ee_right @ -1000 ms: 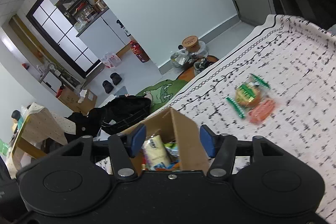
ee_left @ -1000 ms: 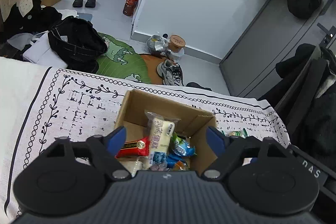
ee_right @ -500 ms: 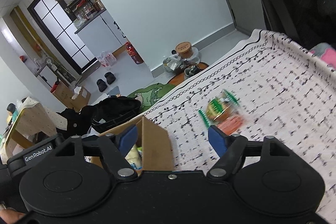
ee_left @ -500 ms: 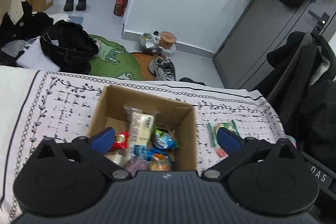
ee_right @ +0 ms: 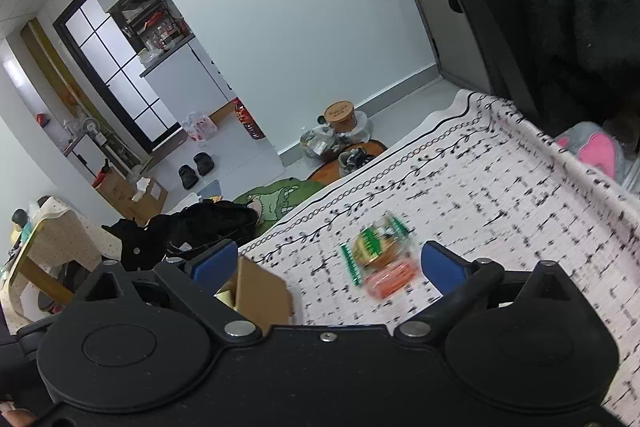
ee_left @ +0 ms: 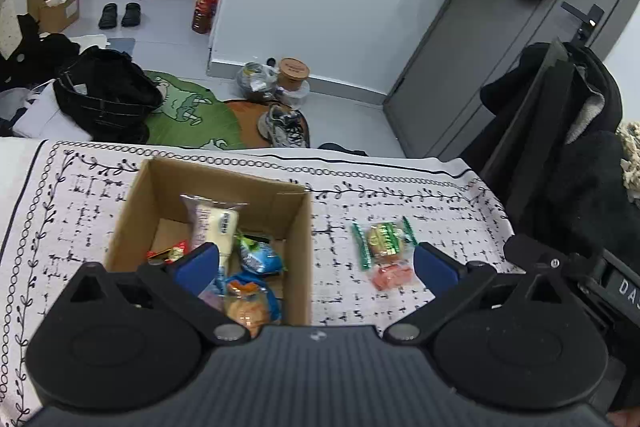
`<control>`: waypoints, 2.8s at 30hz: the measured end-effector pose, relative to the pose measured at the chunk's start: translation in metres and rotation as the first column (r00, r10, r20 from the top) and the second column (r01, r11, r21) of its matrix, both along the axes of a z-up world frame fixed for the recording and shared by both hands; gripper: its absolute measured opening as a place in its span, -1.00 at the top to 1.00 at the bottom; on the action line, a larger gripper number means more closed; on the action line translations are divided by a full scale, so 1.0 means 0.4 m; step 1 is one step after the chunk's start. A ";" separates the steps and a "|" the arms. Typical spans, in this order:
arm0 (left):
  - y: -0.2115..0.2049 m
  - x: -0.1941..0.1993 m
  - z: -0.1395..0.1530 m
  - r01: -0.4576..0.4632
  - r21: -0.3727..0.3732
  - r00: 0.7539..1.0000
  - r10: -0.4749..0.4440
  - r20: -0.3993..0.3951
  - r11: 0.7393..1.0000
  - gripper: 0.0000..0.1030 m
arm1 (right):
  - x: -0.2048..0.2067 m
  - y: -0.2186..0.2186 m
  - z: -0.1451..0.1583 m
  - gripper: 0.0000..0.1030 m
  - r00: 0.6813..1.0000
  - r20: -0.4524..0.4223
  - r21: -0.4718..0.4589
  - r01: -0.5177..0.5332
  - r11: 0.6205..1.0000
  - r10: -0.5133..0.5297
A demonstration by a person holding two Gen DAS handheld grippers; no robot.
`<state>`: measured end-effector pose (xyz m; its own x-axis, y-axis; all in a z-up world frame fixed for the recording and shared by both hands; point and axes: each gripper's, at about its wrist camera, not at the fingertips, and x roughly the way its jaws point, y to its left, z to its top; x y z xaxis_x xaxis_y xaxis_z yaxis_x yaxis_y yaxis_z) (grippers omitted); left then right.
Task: Organize snacks
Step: 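Move both open tools back over the green bun and orange packet, then grasp the orange stick packet with the right tool while the left tool grasps the green-wrapped bun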
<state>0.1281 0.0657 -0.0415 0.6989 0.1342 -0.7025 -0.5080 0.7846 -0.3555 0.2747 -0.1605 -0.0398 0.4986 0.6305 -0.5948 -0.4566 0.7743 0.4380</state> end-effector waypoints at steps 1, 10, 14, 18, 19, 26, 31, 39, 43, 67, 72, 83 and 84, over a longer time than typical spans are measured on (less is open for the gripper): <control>-0.006 0.004 0.004 0.006 0.003 1.000 -0.006 0.001 1.000 -1.00 | 0.007 -0.006 0.001 -0.95 1.000 0.001 -0.001 0.001 1.000 -0.001; -0.058 0.054 0.029 0.051 0.043 0.999 -0.051 -0.005 0.998 -0.99 | 0.049 -0.054 -0.032 -0.93 0.999 -0.019 0.027 0.027 0.999 -0.027; -0.077 0.077 0.019 0.059 0.052 0.998 -0.059 -0.009 0.997 -0.99 | 0.072 -0.071 -0.072 -0.78 0.996 -0.070 0.032 0.055 0.998 -0.053; -0.090 0.103 0.001 0.054 0.057 0.998 -0.053 -0.016 0.997 -0.99 | 0.104 -0.088 -0.098 -0.69 0.987 -0.137 0.056 0.089 0.994 -0.081; -0.092 0.109 -0.002 0.058 0.058 0.998 -0.057 -0.013 0.997 -0.98 | 0.110 -0.092 -0.106 -0.68 0.984 -0.158 0.064 0.095 0.993 -0.084; -0.100 0.141 -0.033 0.064 0.040 0.998 -0.064 0.003 0.997 -0.94 | 0.138 -0.095 -0.158 -0.53 0.960 -0.262 0.077 0.124 0.989 -0.100; -0.112 0.164 -0.050 0.077 0.049 0.997 -0.077 0.003 0.996 -0.76 | 0.146 -0.085 -0.171 -0.52 0.954 -0.280 0.075 0.131 0.989 -0.105; -0.108 0.217 -0.101 0.064 0.038 0.997 -0.062 -0.046 0.997 -0.26 | 0.174 -0.042 -0.219 -0.31 0.939 -0.314 0.038 0.160 0.986 -0.140; -0.100 0.236 -0.122 0.055 0.041 0.997 -0.052 -0.062 0.998 -0.14 | 0.182 -0.034 -0.239 -0.24 0.927 -0.346 0.023 0.164 0.986 -0.146; -0.059 0.276 -0.170 0.029 0.038 0.995 -0.026 -0.094 0.999 0.03 | 0.203 0.098 -0.336 -0.18 0.903 -0.372 -0.083 0.201 0.976 -0.217; -0.059 0.279 -0.169 0.028 0.039 0.994 -0.024 -0.103 0.999 0.03 | 0.206 0.113 -0.336 0.48 0.916 -0.323 -0.164 0.195 0.967 -0.239; -0.083 0.285 -0.144 0.041 0.062 0.995 -0.035 -0.097 0.997 0.03 | 0.217 0.017 -0.317 0.61 0.871 -0.388 -0.116 0.277 0.954 -0.300; -0.085 0.287 -0.142 0.043 0.062 0.995 -0.037 -0.094 0.997 0.03 | 0.218 0.005 -0.315 0.61 0.865 -0.396 -0.105 0.291 0.951 -0.308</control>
<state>0.2428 0.0316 -0.0982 0.6365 0.1545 -0.7556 -0.5045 0.8245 -0.2564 0.3619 -0.1583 -0.1660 0.3710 0.4607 -0.8063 0.0093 0.8663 0.4994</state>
